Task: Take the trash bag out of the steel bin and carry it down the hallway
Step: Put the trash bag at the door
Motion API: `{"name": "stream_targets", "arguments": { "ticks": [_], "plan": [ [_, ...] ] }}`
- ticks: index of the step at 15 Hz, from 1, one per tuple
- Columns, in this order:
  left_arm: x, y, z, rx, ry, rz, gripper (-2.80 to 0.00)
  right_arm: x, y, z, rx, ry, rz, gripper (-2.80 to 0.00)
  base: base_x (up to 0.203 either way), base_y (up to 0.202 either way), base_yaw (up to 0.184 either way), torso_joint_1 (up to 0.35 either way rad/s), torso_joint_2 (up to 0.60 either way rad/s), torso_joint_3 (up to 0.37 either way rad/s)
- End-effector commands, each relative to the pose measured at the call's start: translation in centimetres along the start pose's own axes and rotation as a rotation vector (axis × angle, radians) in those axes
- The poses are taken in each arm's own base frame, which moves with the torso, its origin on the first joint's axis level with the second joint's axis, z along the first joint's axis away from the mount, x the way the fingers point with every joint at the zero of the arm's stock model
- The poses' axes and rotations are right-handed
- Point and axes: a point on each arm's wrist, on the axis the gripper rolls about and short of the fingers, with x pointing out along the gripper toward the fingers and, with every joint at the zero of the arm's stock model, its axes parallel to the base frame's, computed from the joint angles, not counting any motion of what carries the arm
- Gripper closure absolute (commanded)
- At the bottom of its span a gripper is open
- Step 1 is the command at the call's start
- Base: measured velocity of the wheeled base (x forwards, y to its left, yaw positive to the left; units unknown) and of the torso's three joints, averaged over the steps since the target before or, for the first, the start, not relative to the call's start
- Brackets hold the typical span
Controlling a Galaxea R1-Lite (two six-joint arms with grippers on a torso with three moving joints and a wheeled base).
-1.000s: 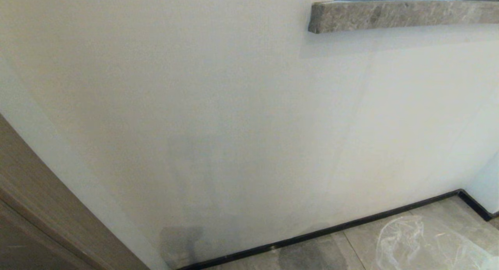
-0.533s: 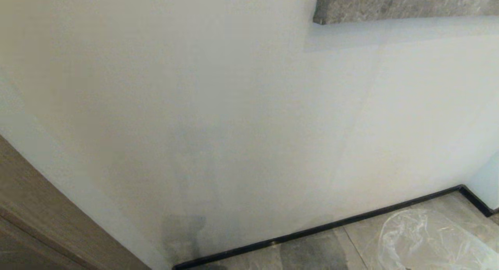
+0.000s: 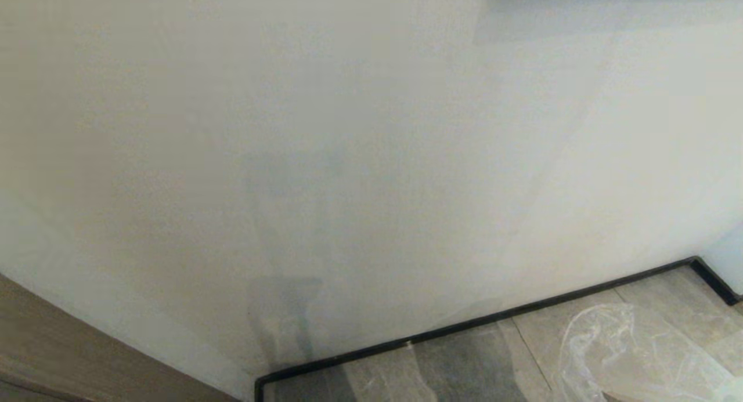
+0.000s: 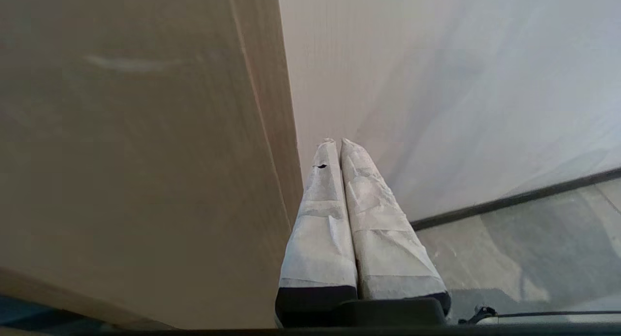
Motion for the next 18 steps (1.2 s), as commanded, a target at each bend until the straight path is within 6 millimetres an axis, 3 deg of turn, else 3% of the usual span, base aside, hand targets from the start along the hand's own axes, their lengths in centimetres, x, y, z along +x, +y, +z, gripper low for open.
{"name": "stream_targets", "arguments": {
  "ticks": [1, 10, 15, 18],
  "plan": [
    [0.0, 0.0, 0.0, 0.0, 0.001, 0.0, 0.0, 0.0, 0.0, 0.0, -0.002, 0.002, 0.0, 0.0, 0.0, 0.0, 0.0, 0.002, 0.0, -0.189],
    [0.0, 0.0, 0.0, -0.002, 0.001, 0.0, 0.0, -0.1, 0.0, 0.4, -0.001, 0.001, 0.002, 0.0, 0.0, 0.0, 0.0, 0.003, 0.0, -0.104],
    [0.0, 0.0, 0.0, -0.002, 0.001, 0.0, 0.0, 0.5, 0.4, 7.3, 0.005, 0.188, 0.12, 0.0, 0.0, 0.0, 0.0, 0.0, 0.0, 0.0],
    [0.0, 0.0, 0.0, -0.002, 0.001, 0.0, 0.0, 3.3, 0.6, 10.9, 0.016, 0.344, 0.151, 0.0, 0.0, 0.0, 0.0, 0.0, 0.0, 0.0]
  ]
}}
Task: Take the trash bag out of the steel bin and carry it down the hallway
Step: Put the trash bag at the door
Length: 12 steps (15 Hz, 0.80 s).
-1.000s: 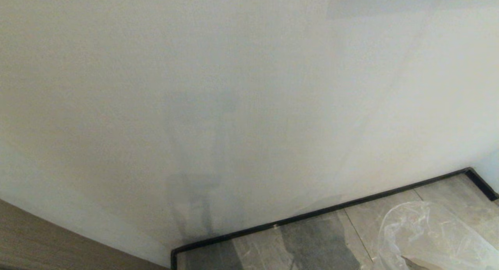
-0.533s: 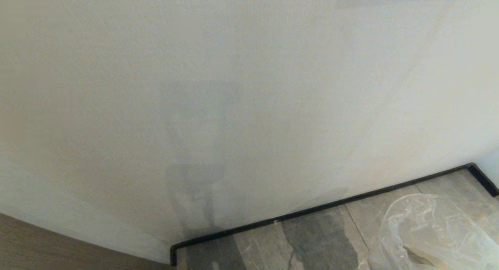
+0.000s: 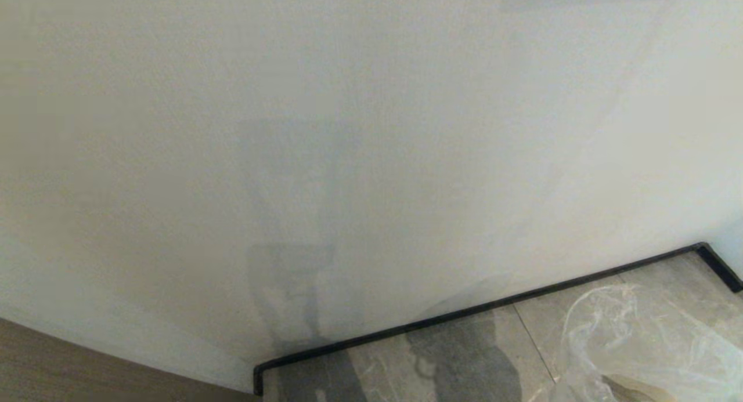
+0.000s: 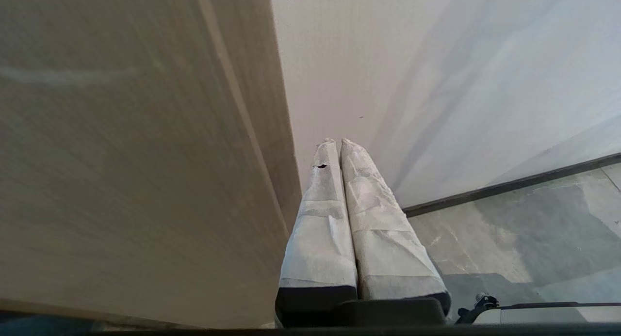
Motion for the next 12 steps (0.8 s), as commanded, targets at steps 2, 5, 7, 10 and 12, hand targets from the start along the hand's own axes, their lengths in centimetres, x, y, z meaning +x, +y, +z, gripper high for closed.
{"name": "stream_targets", "arguments": {
  "ticks": [2, 5, 7, 10, 12],
  "plan": [
    [0.0, 0.0, 0.0, 0.0, 0.001, 0.0, 0.0, 4.6, -0.5, 5.2, 0.027, 0.207, 0.01, 0.0, 0.0, 0.0, 0.0, 0.0, 0.0, 0.0],
    [0.0, 0.0, 0.0, 0.0, 0.001, 0.0, 0.0, 8.9, -1.0, 7.2, 0.045, 0.346, 0.019, 0.0, 0.0, 0.0, 0.0, 0.0, 0.0, 0.0],
    [0.0, 0.0, 0.0, 0.0, 0.001, 0.0, 0.0, 11.8, -1.0, 7.8, 0.038, 0.4, 0.045, 0.0, 0.0, 0.0, 0.0, 0.0, 0.0, 0.0],
    [0.0, 0.0, 0.0, 0.0, 0.001, 0.0, 0.0, 15.8, -0.9, 6.4, -0.006, 0.378, 0.075, 0.0, 0.0, 0.0, 0.0, 0.0, 0.0, 0.0],
    [0.0, 0.0, 0.0, 0.0, 0.001, 0.0, 0.0, 17.4, -1.7, 5.0, -0.034, 0.399, 0.049, 0.0, 0.0, 0.0, 0.0, 0.0, 0.0, 0.0]
  ]
}}
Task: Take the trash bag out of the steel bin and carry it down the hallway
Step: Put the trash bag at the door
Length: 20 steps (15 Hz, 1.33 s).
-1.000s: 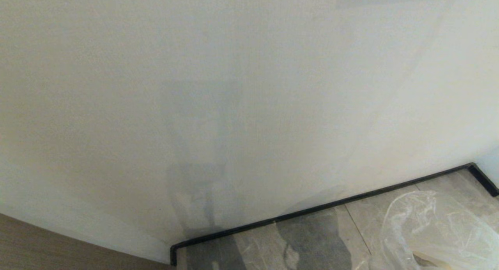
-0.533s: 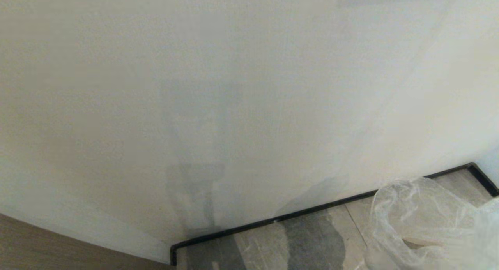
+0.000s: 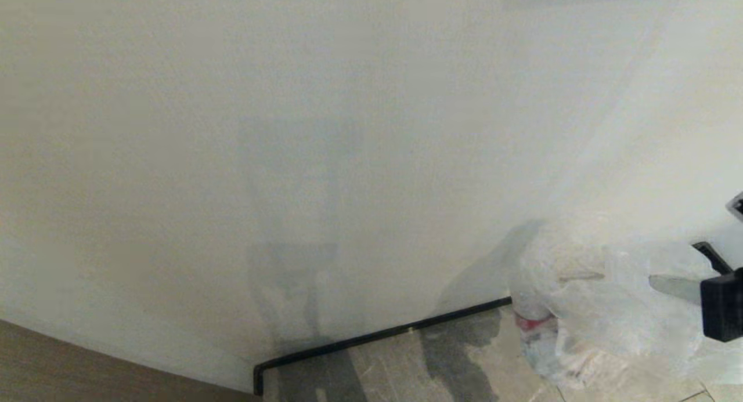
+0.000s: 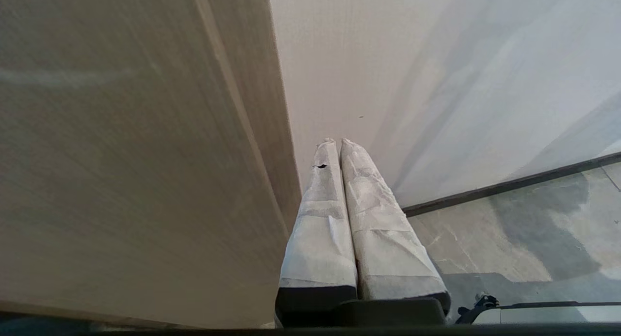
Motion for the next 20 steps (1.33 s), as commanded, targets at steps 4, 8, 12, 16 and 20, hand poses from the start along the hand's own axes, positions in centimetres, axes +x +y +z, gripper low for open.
{"name": "stream_targets", "arguments": {
  "ticks": [4, 8, 12, 16, 20],
  "plan": [
    [0.0, 0.0, 0.0, 0.0, 0.0, 0.0, 0.0, 7.2, -1.4, -2.0, -0.024, 0.183, -0.003, 0.0, 0.0, 0.0, 0.0, 0.0, 0.0, 0.0],
    [0.0, 0.0, 0.0, 0.0, 0.0, 0.0, 0.0, 11.9, -2.0, -3.4, -0.124, 0.211, 0.018, 0.0, 0.0, 0.0, 0.0, 0.0, 0.0, 0.0],
    [0.0, 0.0, 0.0, 0.0, 0.0, 0.0, 0.0, 15.8, -2.6, -5.0, -0.179, 0.22, 0.021, 0.0, 0.0, 0.0, 0.0, 0.0, 0.0, 0.0],
    [0.0, 0.0, 0.0, 0.0, 0.0, 0.0, 0.0, 17.7, -3.0, -6.2, -0.189, 0.223, 0.022, 0.0, 0.0, 0.0, 0.0, 0.0, 0.0, 0.0],
    [0.0, 0.0, 0.0, 0.0, 0.0, 0.0, 0.0, 17.8, -3.1, -6.6, -0.204, 0.231, 0.011, -2.8, 0.0, 0.0, 0.0, 0.0, 0.0, 0.0]
  ]
}}
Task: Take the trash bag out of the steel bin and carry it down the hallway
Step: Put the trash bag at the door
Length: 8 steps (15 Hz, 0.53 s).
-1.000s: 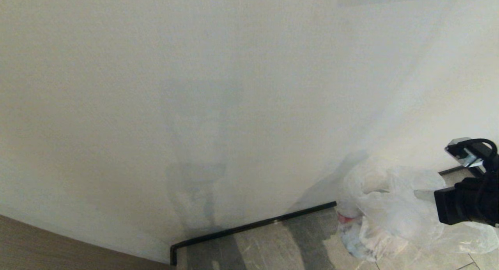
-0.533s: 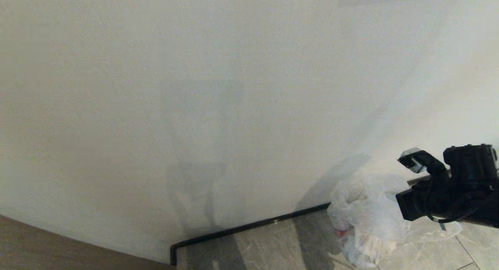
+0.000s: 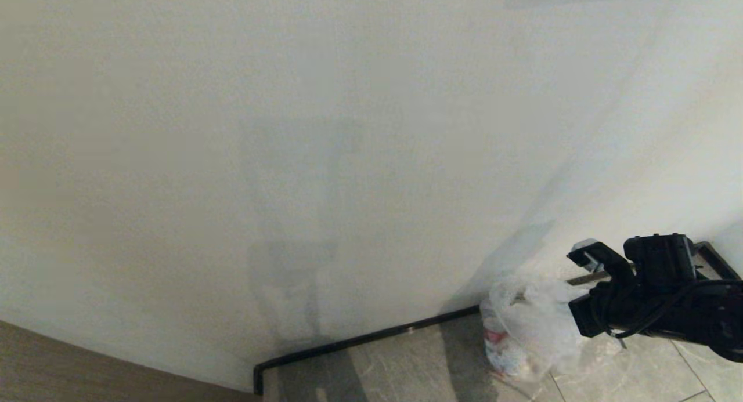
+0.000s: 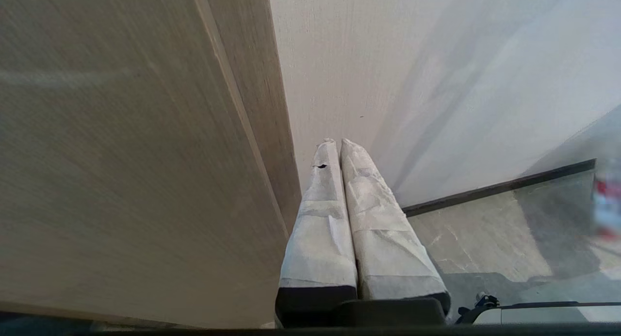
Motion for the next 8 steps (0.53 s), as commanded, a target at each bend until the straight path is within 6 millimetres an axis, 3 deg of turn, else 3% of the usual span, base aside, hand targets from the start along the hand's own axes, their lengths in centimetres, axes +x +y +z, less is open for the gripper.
{"name": "stream_targets", "arguments": {
  "ticks": [1, 5, 8],
  "plan": [
    [0.0, 0.0, 0.0, 0.0, 0.0, 0.0, 0.0, 0.0, 0.1, -0.3, 0.001, 0.011, 0.003, -2.8, 0.0, 0.0, 0.0, 0.0, 0.0, 0.0],
    [0.0, 0.0, 0.0, 0.0, 0.0, 0.0, 0.0, -1.3, 0.1, 0.1, 0.01, -0.021, -0.009, -2.8, 0.0, 0.0, 0.0, 0.0, 0.0, 0.0],
    [0.0, 0.0, 0.0, 0.0, 0.0, 0.0, 0.0, -4.1, 0.0, 0.9, 0.016, -0.089, -0.038, -2.8, 0.0, 0.0, 0.0, 0.0, 0.0, 0.0]
  ]
}}
